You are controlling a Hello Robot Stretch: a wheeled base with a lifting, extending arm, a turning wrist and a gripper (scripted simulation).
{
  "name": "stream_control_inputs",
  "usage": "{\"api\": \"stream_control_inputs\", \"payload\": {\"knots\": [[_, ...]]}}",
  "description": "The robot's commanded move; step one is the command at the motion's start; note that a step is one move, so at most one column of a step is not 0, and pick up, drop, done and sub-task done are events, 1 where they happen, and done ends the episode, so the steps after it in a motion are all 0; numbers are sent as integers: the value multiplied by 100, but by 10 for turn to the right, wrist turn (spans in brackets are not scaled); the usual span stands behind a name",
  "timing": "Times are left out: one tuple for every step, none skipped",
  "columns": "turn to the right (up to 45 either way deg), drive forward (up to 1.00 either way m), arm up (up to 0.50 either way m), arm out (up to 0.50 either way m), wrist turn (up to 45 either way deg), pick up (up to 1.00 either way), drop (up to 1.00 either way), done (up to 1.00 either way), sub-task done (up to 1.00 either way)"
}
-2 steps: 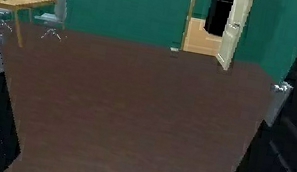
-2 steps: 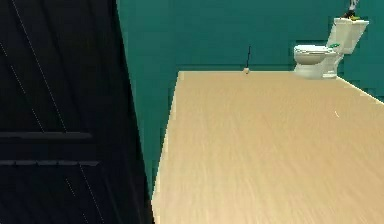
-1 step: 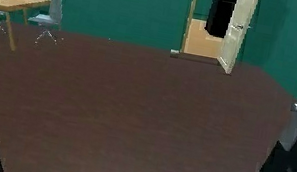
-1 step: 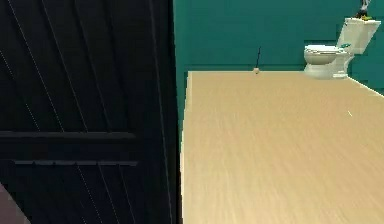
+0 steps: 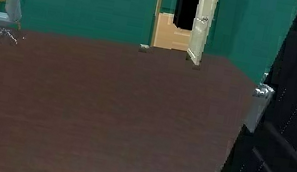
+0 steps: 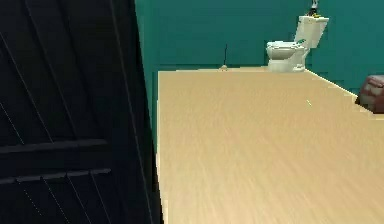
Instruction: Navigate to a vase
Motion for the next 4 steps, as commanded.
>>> {"api": "stream_control_inputs", "payload": {"knots": [[0, 100, 0, 0, 0, 0, 0, 0, 0], [30, 0, 0, 0, 0, 0, 0, 0, 0], [0, 100, 0, 0, 0, 0, 0, 0, 0], [0, 100, 0, 0, 0, 0, 0, 0, 0]]}}
